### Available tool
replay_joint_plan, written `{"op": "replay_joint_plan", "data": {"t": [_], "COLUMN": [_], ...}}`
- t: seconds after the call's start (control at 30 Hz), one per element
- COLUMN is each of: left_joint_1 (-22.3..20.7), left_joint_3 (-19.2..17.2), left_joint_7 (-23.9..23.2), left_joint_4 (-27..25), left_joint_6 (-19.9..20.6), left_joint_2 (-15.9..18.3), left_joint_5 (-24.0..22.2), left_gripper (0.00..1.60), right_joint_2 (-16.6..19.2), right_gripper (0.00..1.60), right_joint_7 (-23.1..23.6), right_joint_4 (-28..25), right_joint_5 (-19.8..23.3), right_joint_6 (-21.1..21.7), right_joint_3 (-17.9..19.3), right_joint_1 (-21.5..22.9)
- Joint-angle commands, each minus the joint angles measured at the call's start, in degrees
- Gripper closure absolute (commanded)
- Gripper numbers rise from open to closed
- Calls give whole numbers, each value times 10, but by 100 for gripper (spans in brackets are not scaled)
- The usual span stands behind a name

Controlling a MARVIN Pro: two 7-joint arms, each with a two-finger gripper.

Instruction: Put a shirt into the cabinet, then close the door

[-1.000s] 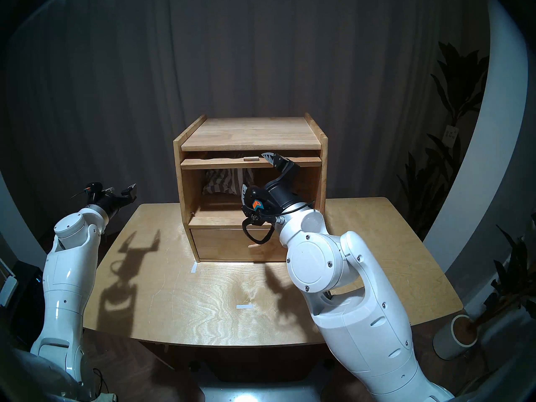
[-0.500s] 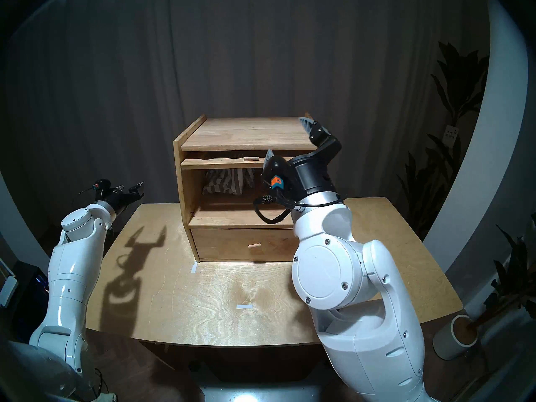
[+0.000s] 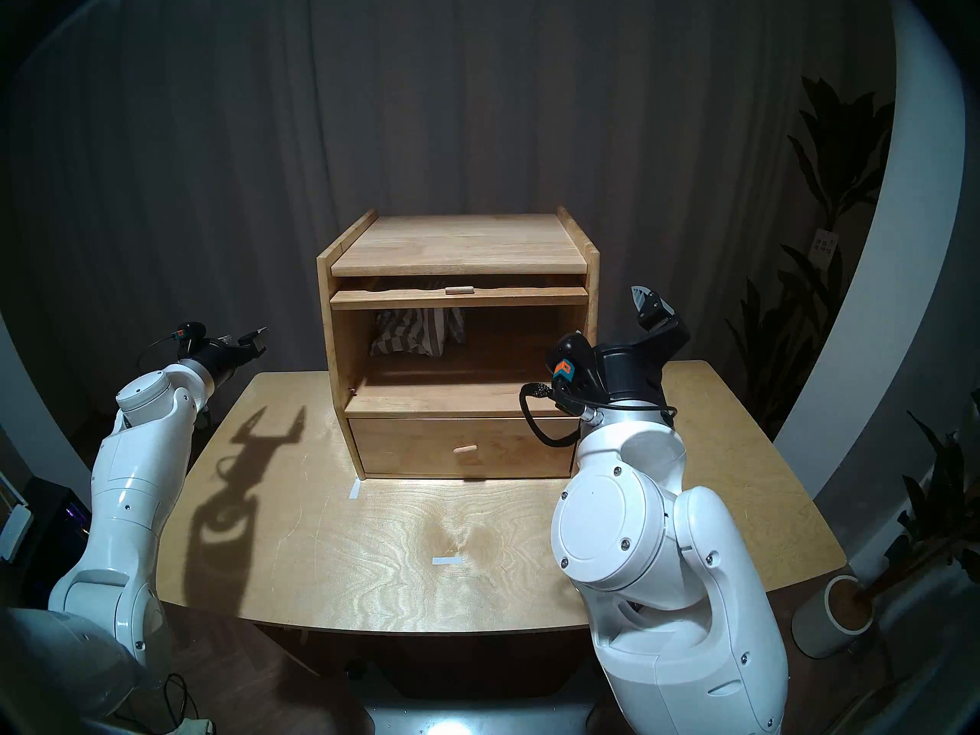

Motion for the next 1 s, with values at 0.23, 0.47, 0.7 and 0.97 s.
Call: {"op": "replay_joint_plan", "data": {"t": [0.23, 0.47, 0.7, 0.97], "left_joint_1": [-67, -87, -97, -108], "left_joint_3": [-3, -2, -1, 0], "left_joint_7": [-13, -18, -19, -22], "left_joint_4": [48, 80, 99, 117], "left_joint_6": [-16, -21, -29, -36], "left_joint_2": [12, 14, 13, 13], "left_joint_5": [-8, -11, -12, -13], "left_gripper": [0, 0, 0, 0], "right_joint_2": [33, 57, 75, 87], "right_gripper": [0, 0, 0, 0], "right_joint_7": [51, 97, 140, 191], "right_joint_4": [-14, 7, 44, 93], "right_joint_5": [-78, -105, -114, -126], "right_joint_6": [33, 33, 22, -4], "right_joint_3": [-33, -28, -26, -29], "right_joint_1": [58, 100, 135, 185]}}
